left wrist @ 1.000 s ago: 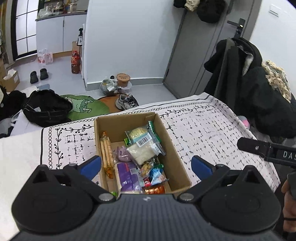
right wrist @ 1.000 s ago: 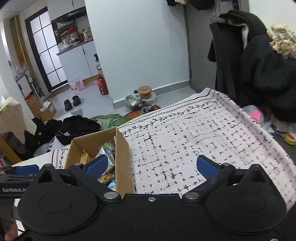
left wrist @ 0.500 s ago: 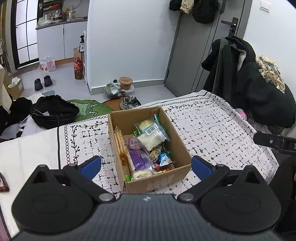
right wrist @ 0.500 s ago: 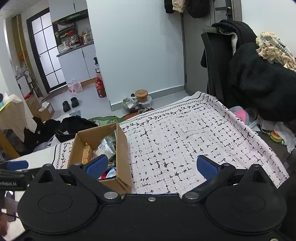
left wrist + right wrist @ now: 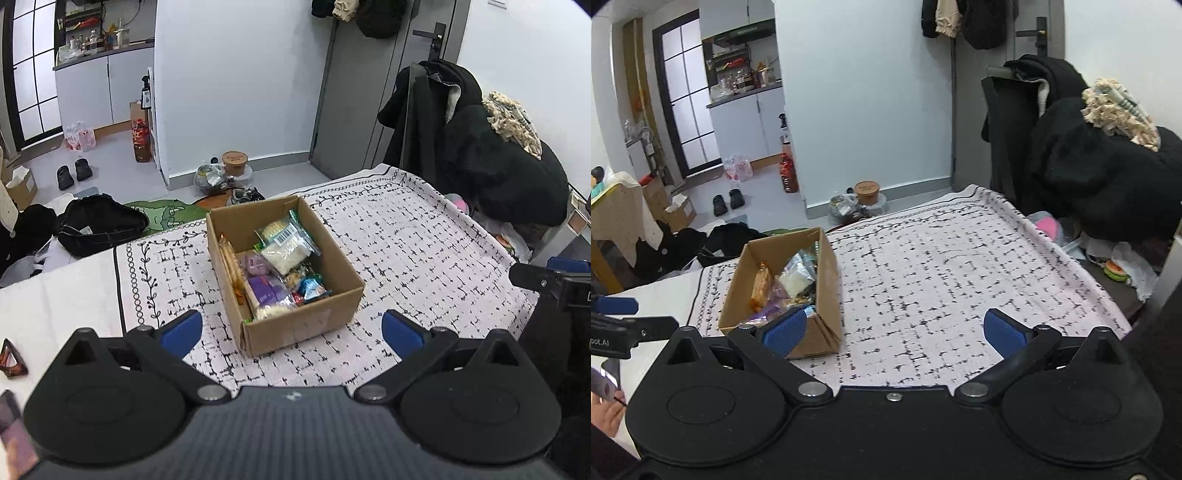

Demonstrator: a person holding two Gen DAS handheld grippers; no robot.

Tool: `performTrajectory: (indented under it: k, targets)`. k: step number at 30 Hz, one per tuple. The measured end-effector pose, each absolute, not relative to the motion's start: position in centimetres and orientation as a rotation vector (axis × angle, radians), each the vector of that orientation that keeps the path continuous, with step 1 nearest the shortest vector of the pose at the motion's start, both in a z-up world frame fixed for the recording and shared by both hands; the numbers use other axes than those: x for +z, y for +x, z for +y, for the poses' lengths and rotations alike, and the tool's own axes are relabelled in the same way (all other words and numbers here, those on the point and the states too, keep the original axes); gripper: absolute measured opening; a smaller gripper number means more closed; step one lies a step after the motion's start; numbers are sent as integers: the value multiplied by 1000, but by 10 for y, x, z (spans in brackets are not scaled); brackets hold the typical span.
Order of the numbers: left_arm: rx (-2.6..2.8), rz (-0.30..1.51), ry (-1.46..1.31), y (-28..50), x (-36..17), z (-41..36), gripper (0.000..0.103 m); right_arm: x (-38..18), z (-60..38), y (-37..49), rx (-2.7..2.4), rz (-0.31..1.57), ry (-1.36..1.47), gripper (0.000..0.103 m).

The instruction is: Organize snacks

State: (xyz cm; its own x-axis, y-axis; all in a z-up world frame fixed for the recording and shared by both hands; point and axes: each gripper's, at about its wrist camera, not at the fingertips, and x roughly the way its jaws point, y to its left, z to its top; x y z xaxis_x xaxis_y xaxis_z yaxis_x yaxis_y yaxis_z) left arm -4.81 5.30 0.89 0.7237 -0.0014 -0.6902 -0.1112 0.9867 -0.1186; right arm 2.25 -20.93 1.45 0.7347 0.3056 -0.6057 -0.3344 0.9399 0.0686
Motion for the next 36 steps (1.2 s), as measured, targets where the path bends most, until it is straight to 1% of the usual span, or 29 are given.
performTrajectory:
  k: [3, 16, 36]
  targets:
    - [55, 765, -160, -52, 6, 49, 103, 16, -213, 20, 311, 634, -44, 103]
    - [31, 760, -185, -53, 2, 41, 103, 12, -214, 18, 309, 668, -34, 103]
    - [25, 738, -181, -59, 7, 43, 103, 16, -211, 10, 300, 645, -35, 103]
